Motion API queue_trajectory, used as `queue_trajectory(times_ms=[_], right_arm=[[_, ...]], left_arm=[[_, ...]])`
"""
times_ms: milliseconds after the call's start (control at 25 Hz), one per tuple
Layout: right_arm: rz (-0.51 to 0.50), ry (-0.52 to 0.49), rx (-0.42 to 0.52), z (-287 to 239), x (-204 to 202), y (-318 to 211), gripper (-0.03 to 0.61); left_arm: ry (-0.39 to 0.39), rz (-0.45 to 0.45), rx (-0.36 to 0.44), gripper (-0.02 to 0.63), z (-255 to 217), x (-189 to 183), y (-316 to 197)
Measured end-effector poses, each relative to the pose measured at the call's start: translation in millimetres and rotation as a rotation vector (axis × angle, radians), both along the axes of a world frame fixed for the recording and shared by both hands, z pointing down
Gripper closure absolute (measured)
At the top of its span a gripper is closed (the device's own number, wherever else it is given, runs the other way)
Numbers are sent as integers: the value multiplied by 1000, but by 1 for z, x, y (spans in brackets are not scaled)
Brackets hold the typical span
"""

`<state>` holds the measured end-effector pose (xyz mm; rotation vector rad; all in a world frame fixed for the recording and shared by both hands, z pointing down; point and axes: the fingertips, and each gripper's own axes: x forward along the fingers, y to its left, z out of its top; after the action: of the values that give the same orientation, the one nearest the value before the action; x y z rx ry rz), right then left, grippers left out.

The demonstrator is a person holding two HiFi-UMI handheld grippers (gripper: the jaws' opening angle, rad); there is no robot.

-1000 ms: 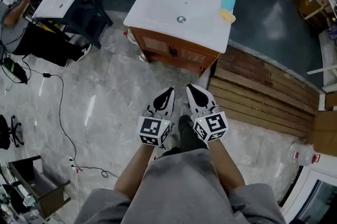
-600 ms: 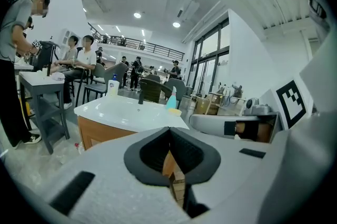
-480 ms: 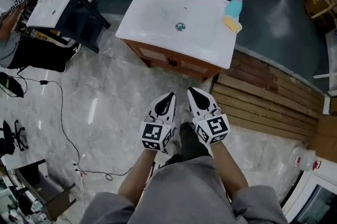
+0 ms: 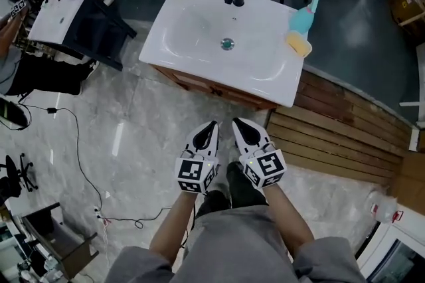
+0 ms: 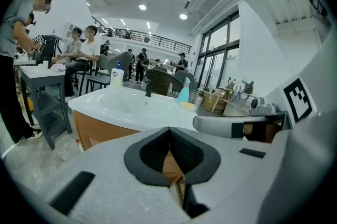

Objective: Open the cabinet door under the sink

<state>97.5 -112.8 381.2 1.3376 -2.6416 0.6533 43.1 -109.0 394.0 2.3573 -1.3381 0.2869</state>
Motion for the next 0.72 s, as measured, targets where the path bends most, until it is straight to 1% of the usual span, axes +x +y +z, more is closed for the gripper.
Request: queue_trajectory(times_ms=[280, 520, 720], right_arm=[[1, -10, -42, 34, -5, -23, 566], [29, -3, -76, 71, -12, -35, 566], [72, -9, -91, 87, -17, -40, 566]], left_arm=[[-27, 33, -30, 604, 35, -1, -19], [-40, 65, -58, 604, 69, -13, -38], [-45, 106, -67, 604, 85, -16, -46]])
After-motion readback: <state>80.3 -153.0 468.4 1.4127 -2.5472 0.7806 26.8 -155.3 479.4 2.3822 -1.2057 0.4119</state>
